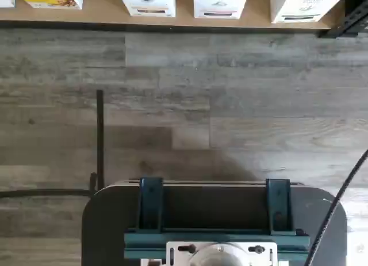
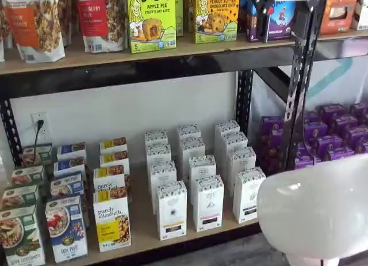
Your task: Pick up the white box with a green strip in the middle, on the bottom shelf, the sixth box from the left
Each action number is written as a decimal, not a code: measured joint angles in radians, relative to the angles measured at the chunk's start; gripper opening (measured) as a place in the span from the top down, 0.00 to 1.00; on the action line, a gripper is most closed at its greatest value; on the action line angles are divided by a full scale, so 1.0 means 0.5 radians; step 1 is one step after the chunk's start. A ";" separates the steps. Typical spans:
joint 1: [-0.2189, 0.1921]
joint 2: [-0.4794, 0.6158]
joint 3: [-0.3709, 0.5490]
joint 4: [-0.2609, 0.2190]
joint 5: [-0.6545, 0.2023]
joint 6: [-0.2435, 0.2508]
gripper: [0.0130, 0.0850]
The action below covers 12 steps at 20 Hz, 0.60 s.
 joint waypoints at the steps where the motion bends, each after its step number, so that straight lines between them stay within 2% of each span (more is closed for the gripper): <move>1: -0.021 -0.011 0.011 0.023 -0.019 -0.011 0.00; 5: -0.082 -0.038 0.042 0.084 -0.057 -0.049 0.00; 12: -0.094 -0.100 0.207 0.007 -0.209 -0.094 0.00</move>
